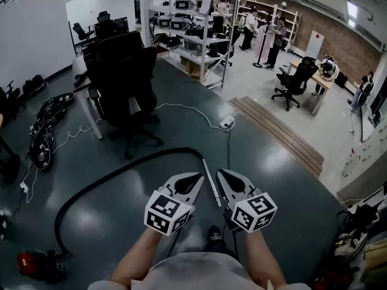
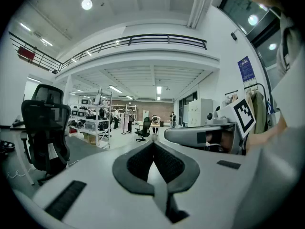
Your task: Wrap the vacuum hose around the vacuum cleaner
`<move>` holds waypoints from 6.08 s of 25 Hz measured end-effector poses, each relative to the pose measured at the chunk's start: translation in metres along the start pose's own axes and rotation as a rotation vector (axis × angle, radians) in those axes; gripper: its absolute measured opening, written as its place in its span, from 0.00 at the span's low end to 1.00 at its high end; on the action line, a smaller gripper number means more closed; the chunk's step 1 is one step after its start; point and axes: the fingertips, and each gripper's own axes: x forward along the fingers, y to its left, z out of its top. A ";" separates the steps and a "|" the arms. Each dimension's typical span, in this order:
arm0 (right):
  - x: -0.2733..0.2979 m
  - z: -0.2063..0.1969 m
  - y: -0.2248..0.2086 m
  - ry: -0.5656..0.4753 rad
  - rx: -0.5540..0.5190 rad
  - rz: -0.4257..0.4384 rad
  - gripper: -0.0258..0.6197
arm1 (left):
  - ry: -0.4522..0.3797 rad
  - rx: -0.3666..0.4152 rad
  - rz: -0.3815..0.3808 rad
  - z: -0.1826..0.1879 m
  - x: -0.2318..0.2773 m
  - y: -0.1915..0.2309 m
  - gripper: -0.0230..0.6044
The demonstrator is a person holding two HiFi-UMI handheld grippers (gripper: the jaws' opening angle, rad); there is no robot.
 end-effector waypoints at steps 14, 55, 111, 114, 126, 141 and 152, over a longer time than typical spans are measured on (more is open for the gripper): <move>0.011 -0.003 -0.002 0.005 0.011 -0.027 0.05 | 0.013 0.008 -0.003 -0.006 -0.002 0.012 0.05; 0.108 -0.005 -0.249 0.042 0.112 -0.001 0.05 | 0.237 0.004 0.038 -0.034 0.238 0.119 0.05; 0.238 -0.094 -0.333 0.384 -0.118 -0.020 0.05 | 0.397 -0.013 -0.186 -0.116 0.358 0.229 0.05; 0.245 -0.132 -0.357 0.412 -0.072 -0.036 0.05 | 0.428 -0.027 -0.172 -0.150 0.376 0.238 0.05; 0.259 -0.397 -0.428 0.615 0.119 -0.068 0.05 | 0.593 -0.126 -0.137 -0.381 0.422 0.266 0.05; 0.243 -0.761 -0.500 0.861 0.199 -0.173 0.34 | 0.706 -0.194 -0.142 -0.683 0.458 0.279 0.05; 0.210 -0.942 -0.523 1.063 0.200 -0.242 0.35 | 0.775 -0.240 -0.171 -0.815 0.473 0.271 0.05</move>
